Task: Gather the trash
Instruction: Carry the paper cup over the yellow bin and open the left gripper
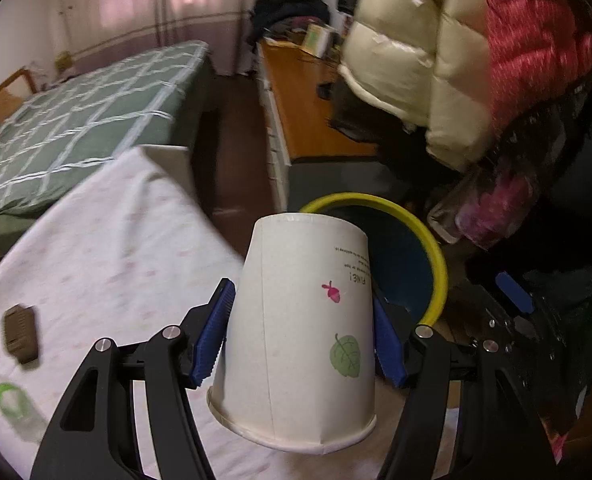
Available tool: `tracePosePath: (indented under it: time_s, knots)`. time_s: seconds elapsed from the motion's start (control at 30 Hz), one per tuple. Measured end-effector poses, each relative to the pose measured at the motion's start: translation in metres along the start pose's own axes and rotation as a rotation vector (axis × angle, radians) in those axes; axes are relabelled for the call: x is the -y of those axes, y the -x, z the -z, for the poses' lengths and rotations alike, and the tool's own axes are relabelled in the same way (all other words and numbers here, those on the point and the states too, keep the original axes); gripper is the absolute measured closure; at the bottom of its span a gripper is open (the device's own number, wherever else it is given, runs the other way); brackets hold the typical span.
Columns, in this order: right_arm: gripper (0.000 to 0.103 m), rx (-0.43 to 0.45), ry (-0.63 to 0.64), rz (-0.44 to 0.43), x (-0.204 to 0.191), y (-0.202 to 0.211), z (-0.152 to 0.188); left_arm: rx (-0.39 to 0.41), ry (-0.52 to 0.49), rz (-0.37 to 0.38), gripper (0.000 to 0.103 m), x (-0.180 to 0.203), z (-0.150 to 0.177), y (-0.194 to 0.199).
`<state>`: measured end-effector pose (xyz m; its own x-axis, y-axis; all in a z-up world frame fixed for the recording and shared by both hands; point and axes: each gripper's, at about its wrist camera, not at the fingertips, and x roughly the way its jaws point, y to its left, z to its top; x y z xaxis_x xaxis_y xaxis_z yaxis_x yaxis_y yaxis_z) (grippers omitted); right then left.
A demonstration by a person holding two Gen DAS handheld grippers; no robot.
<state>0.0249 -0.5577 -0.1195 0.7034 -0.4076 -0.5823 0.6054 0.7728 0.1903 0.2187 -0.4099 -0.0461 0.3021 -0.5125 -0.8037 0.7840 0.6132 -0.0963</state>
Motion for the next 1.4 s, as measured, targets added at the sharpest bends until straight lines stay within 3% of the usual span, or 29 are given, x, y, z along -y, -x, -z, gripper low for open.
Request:
tracePosePath:
  time_s: [0.3,0.5,0.57,0.63,0.8,0.97,1.1,1.27,1.4]
  knots:
    - [0.041,-0.021,-0.067,0.043,0.044,0.001,0.005,-0.074,-0.017,0.04,0.038,0.044,-0.016,-0.072]
    - [0.041,-0.023,-0.081,0.054,0.053,0.001,0.005,-0.079,-0.008,0.056,0.033,0.061,-0.025,-0.098]
    - [0.041,-0.026,-0.082,0.055,0.054,0.0,0.006,-0.069,-0.007,0.042,0.019,0.063,-0.029,-0.102]
    - [0.041,-0.029,-0.082,0.054,0.053,0.0,0.006,-0.044,0.0,0.01,0.013,0.063,-0.03,-0.099]
    - [0.041,-0.033,-0.081,0.045,0.051,0.0,0.007,0.042,0.024,-0.015,0.013,0.05,-0.024,-0.058]
    - [0.04,-0.039,-0.07,0.019,0.041,0.0,0.008,0.188,0.039,-0.109,0.005,0.023,0.002,0.012]
    - [0.039,-0.052,-0.037,-0.016,0.022,0.0,0.009,0.281,0.122,-0.174,0.005,-0.017,0.039,0.066]
    - [0.039,-0.058,0.015,-0.058,-0.007,0.001,0.011,0.304,0.25,-0.276,0.005,-0.076,0.097,0.111]
    - [0.039,-0.056,0.075,-0.089,-0.037,0.006,0.011,0.321,0.351,-0.407,0.005,-0.124,0.149,0.143]
